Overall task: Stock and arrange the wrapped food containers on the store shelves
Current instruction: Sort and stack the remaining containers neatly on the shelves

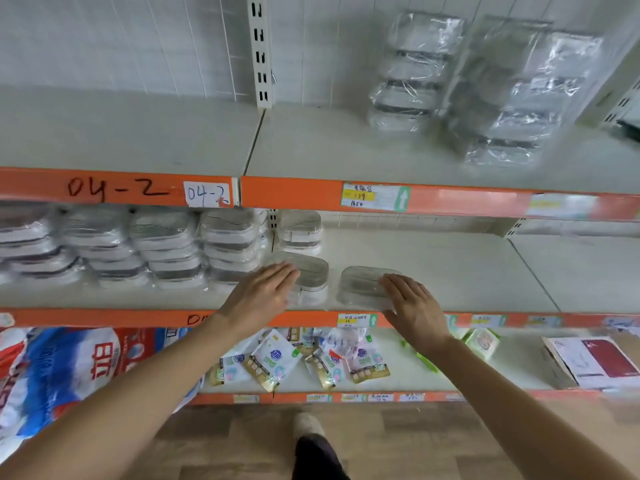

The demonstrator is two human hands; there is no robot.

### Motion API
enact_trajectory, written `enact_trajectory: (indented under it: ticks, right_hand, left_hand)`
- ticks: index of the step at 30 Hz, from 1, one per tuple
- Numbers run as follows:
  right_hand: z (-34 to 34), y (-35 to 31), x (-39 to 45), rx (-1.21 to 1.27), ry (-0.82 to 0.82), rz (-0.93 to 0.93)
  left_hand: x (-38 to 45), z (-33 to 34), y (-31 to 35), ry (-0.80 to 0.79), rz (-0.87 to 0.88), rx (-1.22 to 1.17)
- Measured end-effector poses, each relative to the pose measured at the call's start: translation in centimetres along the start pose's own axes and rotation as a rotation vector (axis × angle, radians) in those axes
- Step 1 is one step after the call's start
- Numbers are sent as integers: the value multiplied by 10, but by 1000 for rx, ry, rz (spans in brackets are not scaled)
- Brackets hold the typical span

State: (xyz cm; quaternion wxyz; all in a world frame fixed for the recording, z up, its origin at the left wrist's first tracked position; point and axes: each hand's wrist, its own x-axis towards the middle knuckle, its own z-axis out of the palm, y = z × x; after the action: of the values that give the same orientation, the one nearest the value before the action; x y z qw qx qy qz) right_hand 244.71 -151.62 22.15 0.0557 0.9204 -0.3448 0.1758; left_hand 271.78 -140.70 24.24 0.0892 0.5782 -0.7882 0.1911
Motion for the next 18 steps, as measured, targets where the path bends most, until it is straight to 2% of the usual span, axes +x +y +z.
enact_trajectory:
  ticks: [4, 10, 14, 18]
  right_hand:
    - [-79, -15, -18, -3, 20, -27]
    - [-161, -27, -3, -1, 191, -83]
    - [-194, -29, 24, 49, 272, -143]
    - [-211, -19, 57, 148, 251, -164]
  left_hand:
    - [-12, -74, 17, -10, 5, -30]
    - [-1, -165, 10, 112, -13, 34]
    - [26, -199, -8, 182, -91, 97]
    - [58, -207, -24, 202, -180, 74]
